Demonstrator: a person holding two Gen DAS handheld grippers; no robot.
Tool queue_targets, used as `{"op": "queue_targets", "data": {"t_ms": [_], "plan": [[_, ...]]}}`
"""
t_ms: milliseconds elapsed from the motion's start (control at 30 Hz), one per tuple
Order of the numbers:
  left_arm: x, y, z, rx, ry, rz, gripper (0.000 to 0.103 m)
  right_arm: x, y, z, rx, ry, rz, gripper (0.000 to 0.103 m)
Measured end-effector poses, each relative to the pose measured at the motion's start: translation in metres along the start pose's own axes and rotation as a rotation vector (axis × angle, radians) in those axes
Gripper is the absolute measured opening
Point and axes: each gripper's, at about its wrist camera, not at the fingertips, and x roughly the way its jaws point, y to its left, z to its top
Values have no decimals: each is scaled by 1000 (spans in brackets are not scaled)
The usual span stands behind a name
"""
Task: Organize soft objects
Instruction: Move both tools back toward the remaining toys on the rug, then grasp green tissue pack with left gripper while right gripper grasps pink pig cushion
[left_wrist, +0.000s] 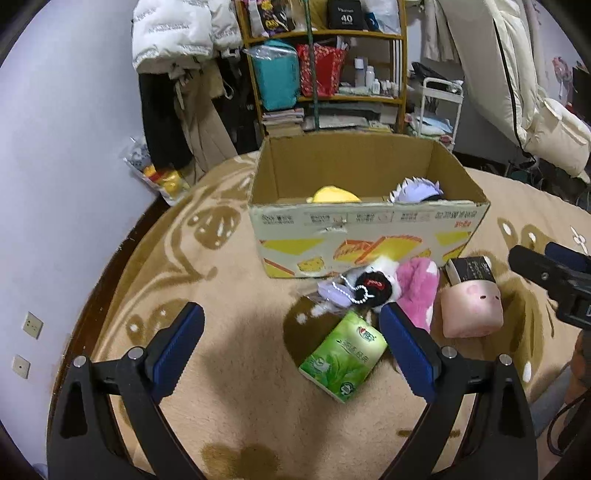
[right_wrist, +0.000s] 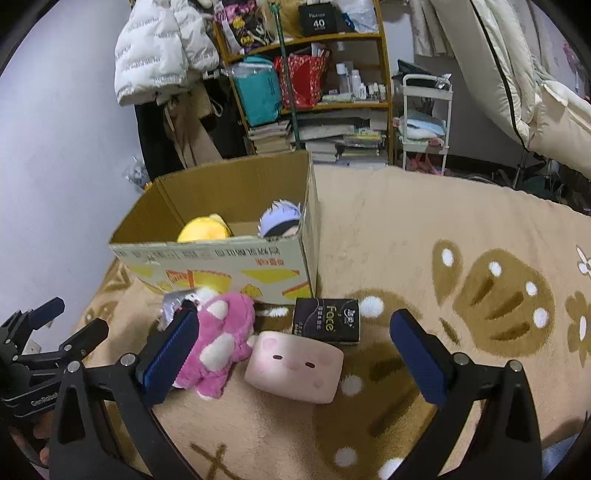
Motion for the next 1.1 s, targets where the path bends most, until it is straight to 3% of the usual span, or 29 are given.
{"op": "queue_targets", "data": {"t_ms": [800, 1100], "plan": [[69, -30, -20, 130, 250, -101, 95, 66, -6, -13, -2, 224, -111, 103], [91, -22, -23, 81, 331, -166, 95, 78, -3, -17, 3, 273, -116, 103]]}}
